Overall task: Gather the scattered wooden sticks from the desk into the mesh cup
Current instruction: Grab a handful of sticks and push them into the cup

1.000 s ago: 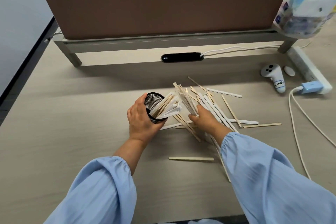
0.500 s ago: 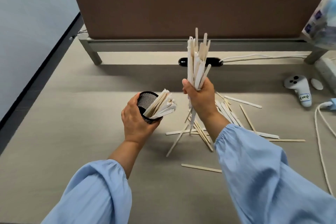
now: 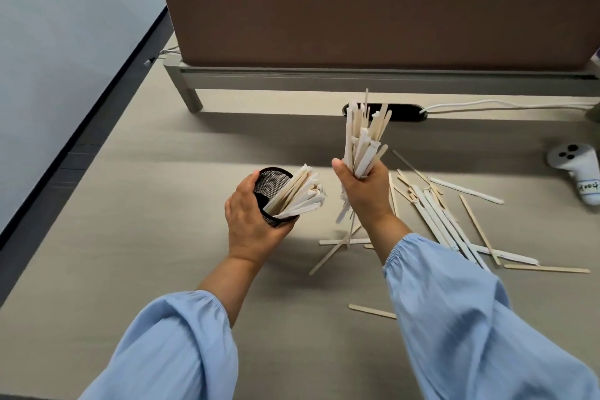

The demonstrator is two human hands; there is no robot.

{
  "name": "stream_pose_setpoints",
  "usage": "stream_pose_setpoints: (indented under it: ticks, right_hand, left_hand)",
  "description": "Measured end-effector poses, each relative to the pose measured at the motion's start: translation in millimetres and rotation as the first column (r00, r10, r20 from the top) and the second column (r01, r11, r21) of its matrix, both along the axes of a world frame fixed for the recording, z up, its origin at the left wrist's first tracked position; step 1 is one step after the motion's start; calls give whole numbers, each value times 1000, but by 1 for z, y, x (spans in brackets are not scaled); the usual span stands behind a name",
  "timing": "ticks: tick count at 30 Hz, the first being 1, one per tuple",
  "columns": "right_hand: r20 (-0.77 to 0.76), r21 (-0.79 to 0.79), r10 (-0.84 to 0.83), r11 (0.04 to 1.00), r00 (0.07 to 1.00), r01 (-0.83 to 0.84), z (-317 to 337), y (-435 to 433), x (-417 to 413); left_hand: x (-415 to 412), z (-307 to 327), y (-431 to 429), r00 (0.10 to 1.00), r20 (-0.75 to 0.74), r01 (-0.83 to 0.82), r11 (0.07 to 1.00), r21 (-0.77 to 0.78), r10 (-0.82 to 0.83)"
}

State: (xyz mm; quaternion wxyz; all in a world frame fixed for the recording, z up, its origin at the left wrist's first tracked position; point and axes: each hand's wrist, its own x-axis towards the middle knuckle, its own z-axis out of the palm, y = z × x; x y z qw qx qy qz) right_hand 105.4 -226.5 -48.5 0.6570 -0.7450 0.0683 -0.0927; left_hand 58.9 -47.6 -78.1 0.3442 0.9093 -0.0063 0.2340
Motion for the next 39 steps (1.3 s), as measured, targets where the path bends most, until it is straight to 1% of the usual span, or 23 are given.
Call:
stream_pose_setpoints:
  ticks: [2,5,9,12,14,16,20,22,29,33,37,39]
  right_hand:
    - [-32,-22,6,1000,999,-7,-14,0,0]
    - [-130,-20,-3,1000,992,1,-31,-2,-4]
    - [-193,-46,-23,999,981,14,-38,-5,-2]
    - [-190,-87,-10,996,982,-7,-33,-4,2]
    - [-175,-59,0,998,985,-11,-28,-4,6]
    - [-137,-23,-4,1000,991,0,-24,-6,10]
    - [-41,1,-59,998,997,59,-19,-11,16]
    - [-23,-20,-76,997,997,75,-22,-12,17]
    - [-105,11,-57,998,993,59,-41,-13,13]
    - [-122,85,-18,996,992,29,-38,-13,17]
    - [-151,-28,2,1000,988,-6,-41,-12,19]
    - [-156,-32,1,999,988,-6,-41,-12,20]
  left_hand:
    - [4,0,1,1000,0,12,1000,7,-12]
    - [10,0,3,1000,-3,26,1000,16,-26]
    - [17,0,3,1000,-4,30,999,13,-30]
    - [19,0,2,999,-12,43,999,7,-43]
    - [21,-1,1,999,-14,48,999,7,-48]
    - [24,-1,1,999,-15,45,999,0,-45]
    - [27,-1,1,999,-3,34,999,-14,-34]
    - [28,-1,0,999,-1,32,999,-19,-32]
    - [33,-4,-1,999,-3,52,999,-5,-52]
    - [36,-3,-2,998,4,58,998,-9,-58]
    - [39,-1,-4,998,10,67,998,-16,-66]
    - [41,0,-4,998,18,66,998,-13,-66]
